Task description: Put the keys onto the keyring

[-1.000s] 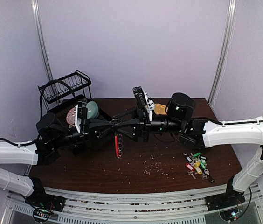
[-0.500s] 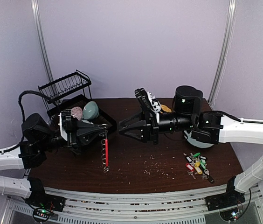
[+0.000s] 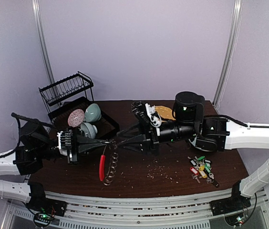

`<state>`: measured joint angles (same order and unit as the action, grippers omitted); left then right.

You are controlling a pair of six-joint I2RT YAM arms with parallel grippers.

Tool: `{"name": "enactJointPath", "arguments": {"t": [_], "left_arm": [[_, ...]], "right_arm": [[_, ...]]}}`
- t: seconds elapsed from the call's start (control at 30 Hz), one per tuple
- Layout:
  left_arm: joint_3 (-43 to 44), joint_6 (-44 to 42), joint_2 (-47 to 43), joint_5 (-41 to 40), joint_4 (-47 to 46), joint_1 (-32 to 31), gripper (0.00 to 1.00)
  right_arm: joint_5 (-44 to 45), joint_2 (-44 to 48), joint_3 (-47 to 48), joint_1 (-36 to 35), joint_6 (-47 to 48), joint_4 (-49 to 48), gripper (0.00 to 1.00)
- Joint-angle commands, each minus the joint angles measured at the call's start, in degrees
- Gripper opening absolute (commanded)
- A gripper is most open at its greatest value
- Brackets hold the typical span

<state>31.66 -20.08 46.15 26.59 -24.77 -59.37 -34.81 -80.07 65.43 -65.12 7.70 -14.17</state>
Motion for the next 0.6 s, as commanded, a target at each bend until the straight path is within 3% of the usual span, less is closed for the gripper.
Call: {"name": "enactJointPath", "arguments": {"t": [0.0, 0.3, 0.57], "left_arm": [[3.3, -4.1, 0.3, -1.8, 1.7, -0.9, 0.0], [4.3, -3.4, 1.3, -3.9, 2.0, -2.0, 0.0], [5.8, -2.9, 2.2, -7.8, 3.9, -2.8, 0.0]], "right_arm": [[-2.3, 0.8, 1.4, -0.1, 0.9, -1.5, 0.35], [-3.4, 1.4, 0.7, -1.0, 1.8, -4.7, 0.33], [-0.1, 0.5, 3.3, -2.6, 6.9, 1.4, 0.26]]}}
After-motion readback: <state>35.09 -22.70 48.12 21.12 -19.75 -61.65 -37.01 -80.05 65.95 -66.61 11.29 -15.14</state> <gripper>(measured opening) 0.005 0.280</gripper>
